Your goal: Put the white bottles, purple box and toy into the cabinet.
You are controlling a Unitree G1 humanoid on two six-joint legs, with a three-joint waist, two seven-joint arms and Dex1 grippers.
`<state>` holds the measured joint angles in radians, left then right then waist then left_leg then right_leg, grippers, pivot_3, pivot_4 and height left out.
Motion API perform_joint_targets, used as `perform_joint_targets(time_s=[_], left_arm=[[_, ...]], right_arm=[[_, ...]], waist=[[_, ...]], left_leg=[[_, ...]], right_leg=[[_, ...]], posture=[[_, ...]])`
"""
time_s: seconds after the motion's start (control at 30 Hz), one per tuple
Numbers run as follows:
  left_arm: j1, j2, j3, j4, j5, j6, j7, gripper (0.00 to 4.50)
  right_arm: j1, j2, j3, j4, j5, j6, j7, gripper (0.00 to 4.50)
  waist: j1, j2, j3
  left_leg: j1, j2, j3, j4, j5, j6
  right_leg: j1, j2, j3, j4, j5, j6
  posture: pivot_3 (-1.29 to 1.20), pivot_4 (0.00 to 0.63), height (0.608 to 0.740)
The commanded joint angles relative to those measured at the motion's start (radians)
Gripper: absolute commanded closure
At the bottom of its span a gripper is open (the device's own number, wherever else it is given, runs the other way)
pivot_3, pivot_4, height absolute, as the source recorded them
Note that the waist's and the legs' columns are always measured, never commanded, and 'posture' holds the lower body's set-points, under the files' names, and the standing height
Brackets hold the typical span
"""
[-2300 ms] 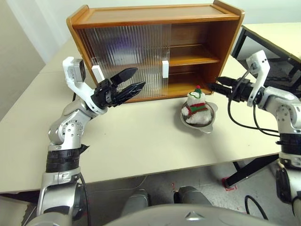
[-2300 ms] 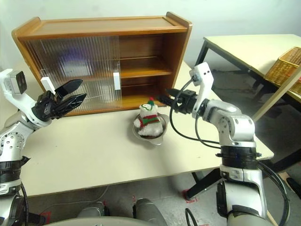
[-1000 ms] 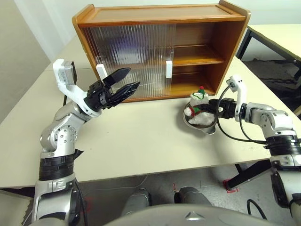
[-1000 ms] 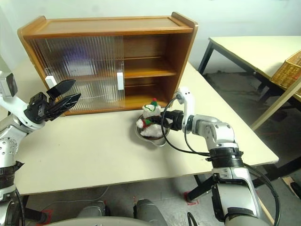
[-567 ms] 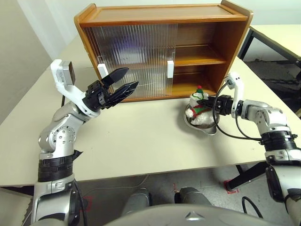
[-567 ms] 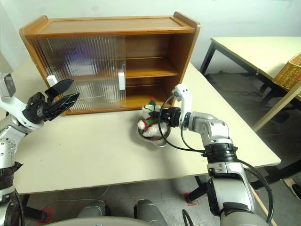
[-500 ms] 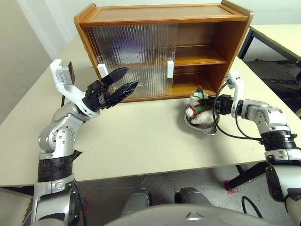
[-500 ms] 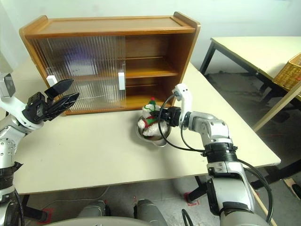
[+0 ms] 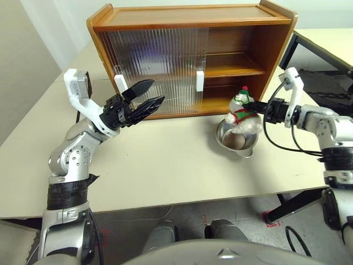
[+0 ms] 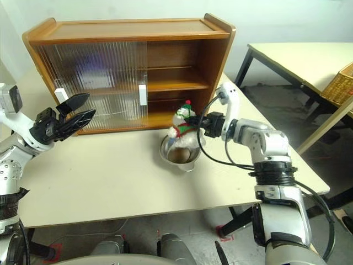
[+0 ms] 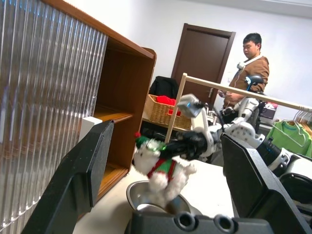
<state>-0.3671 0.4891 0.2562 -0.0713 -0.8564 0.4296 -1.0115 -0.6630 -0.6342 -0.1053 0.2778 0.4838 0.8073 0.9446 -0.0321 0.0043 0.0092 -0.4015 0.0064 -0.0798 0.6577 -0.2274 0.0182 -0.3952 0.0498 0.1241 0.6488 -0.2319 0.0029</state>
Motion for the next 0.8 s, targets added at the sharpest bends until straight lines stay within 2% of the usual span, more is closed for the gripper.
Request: perform_joint_targets(time_s=[0.03,0.33,0.8], left_arm=[[-0.017,-0.007,-0.017,0.019,0.022,-0.014,-0.014,0.0],[-0.015,-0.005,-0.028,0.028,0.047,-0.028,-0.03,0.0],[0.026,-0.006,-0.01,-0.006,0.045,-0.032,-0.011,0.0]], right_arm=[[-0.071,-0.011,-0.041,-0.024,0.04,0.014,0.004,4.36],[-0.262,0.027,-0.042,0.096,0.007,-0.077,-0.04,4.36],[-0.487,0.127,-0.031,0.532,-0.141,-0.395,-0.082,4.36]], waist=[[-0.002,0.0,0.0],[-0.013,0.0,0.0],[-0.007,0.001,0.0]], left_leg=[[0.0,0.0,0.0,0.0,0.0,0.0],[0.0,0.0,-0.001,-0.001,0.0,0.0],[-0.003,0.001,-0.001,-0.006,0.0,0.001]], right_leg=[[0.0,0.0,0.0,0.0,0.0,0.0],[-0.002,0.0,0.0,0.0,0.0,-0.001],[-0.006,0.0,0.0,0.0,0.004,-0.01]], posture=[[-0.08,0.0,0.74],[-0.06,0.0,0.74],[-0.03,0.0,0.74]])
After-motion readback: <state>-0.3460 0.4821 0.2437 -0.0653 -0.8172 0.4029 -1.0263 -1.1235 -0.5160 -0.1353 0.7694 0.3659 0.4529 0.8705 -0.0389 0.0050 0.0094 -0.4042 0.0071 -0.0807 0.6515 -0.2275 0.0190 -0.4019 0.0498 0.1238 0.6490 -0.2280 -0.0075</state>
